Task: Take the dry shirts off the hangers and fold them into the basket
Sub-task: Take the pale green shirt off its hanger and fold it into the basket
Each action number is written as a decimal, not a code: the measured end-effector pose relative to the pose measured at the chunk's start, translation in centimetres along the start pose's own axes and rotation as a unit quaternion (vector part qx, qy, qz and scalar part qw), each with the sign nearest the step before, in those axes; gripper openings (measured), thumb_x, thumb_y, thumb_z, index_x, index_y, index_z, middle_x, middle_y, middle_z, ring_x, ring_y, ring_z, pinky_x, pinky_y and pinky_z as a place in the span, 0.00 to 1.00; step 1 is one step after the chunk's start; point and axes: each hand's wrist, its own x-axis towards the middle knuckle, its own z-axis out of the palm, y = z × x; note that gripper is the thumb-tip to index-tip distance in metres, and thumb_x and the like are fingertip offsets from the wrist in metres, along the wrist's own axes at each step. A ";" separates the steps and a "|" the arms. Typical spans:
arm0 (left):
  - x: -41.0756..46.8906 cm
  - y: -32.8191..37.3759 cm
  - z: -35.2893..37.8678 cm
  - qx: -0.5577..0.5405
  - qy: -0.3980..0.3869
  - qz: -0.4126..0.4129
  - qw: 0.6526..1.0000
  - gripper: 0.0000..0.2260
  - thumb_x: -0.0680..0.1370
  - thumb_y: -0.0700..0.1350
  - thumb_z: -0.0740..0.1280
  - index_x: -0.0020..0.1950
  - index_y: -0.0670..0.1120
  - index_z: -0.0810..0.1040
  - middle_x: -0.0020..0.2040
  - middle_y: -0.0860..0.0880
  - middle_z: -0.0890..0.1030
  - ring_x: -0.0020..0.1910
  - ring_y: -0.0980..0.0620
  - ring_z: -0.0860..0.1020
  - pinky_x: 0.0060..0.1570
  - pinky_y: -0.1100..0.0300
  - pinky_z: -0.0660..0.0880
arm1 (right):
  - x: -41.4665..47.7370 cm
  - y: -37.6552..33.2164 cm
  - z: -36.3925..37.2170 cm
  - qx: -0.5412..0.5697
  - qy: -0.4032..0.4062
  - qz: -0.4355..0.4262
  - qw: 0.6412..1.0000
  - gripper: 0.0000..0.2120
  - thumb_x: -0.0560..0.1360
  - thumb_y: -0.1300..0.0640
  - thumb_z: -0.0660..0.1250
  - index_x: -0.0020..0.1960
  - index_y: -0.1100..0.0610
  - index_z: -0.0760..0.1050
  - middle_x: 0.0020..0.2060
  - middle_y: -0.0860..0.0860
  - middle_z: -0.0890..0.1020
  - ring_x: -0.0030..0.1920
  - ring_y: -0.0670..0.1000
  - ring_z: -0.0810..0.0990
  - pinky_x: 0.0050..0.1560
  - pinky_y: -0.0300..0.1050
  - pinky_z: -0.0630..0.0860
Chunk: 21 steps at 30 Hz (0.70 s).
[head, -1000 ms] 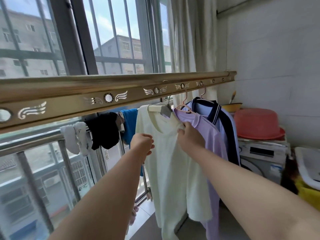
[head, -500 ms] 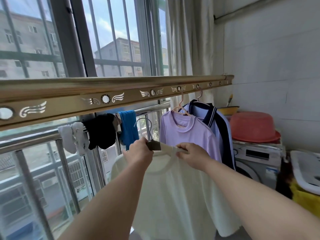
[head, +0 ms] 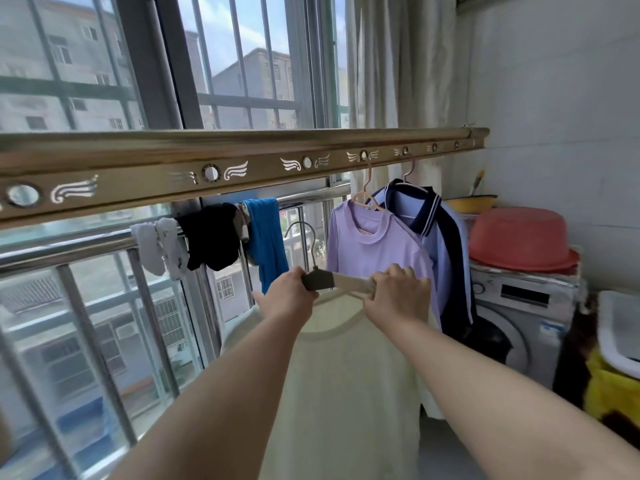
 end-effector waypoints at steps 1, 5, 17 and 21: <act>-0.2 -0.1 0.0 -0.003 -0.002 -0.005 1.000 0.06 0.77 0.48 0.66 0.52 0.52 0.72 0.43 0.54 0.75 0.49 0.48 0.76 0.62 0.44 0.66 | -0.1 0.2 -0.2 -0.005 -0.005 0.002 1.000 0.14 0.74 0.52 0.59 0.57 0.49 0.77 0.54 0.50 0.76 0.58 0.55 0.72 0.55 0.49 0.65; -0.7 -1.0 -0.5 0.005 0.000 -0.045 0.999 0.04 0.77 0.47 0.65 0.51 0.52 0.71 0.44 0.53 0.75 0.52 0.48 0.76 0.62 0.42 0.65 | 0.1 1.2 -0.4 -0.016 -0.039 0.026 0.999 0.15 0.76 0.57 0.57 0.59 0.49 0.77 0.57 0.50 0.75 0.60 0.55 0.73 0.56 0.49 0.65; -1.2 -3.0 -1.5 -0.172 0.055 -0.101 0.978 0.06 0.79 0.46 0.64 0.54 0.48 0.72 0.45 0.48 0.75 0.47 0.47 0.75 0.50 0.50 0.73 | 2.0 3.7 1.1 0.617 -0.183 0.319 0.695 0.18 0.75 0.75 0.53 0.56 0.64 0.78 0.39 0.59 0.80 0.36 0.56 0.79 0.24 0.41 0.78; -0.8 -2.2 -2.7 -0.218 0.050 -0.080 0.971 0.09 0.79 0.48 0.65 0.56 0.46 0.74 0.48 0.47 0.79 0.44 0.47 0.75 0.42 0.55 0.71 | 1.3 3.0 0.9 0.600 -0.218 0.269 0.722 0.11 0.76 0.74 0.58 0.47 0.63 0.77 0.35 0.57 0.79 0.34 0.53 0.78 0.25 0.40 0.78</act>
